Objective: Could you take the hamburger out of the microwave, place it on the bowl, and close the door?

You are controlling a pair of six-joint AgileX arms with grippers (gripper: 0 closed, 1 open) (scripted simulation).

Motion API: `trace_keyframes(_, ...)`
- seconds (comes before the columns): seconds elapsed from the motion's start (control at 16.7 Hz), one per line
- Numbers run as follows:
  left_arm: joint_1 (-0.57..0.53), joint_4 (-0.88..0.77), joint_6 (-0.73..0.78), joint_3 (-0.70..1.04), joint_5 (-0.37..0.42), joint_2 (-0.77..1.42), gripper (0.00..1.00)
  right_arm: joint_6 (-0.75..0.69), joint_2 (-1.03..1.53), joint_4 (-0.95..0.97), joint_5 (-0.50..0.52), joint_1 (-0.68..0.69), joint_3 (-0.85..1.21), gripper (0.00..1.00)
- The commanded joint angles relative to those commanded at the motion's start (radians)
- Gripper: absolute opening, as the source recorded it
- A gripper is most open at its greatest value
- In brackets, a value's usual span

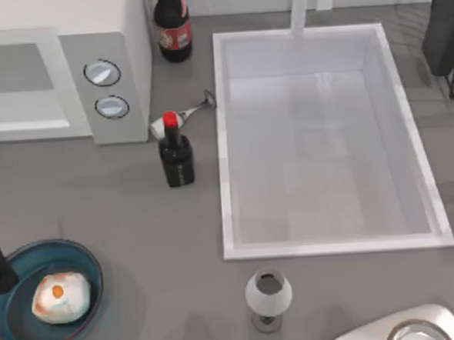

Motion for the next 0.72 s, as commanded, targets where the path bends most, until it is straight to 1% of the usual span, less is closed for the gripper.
trace_keyframes(0.72, 0.000, 0.000, 0.000, 0.000, 0.000, 0.000, 0.02, 0.000, 0.000, 0.000, 0.000, 0.000, 0.000, 1.00)
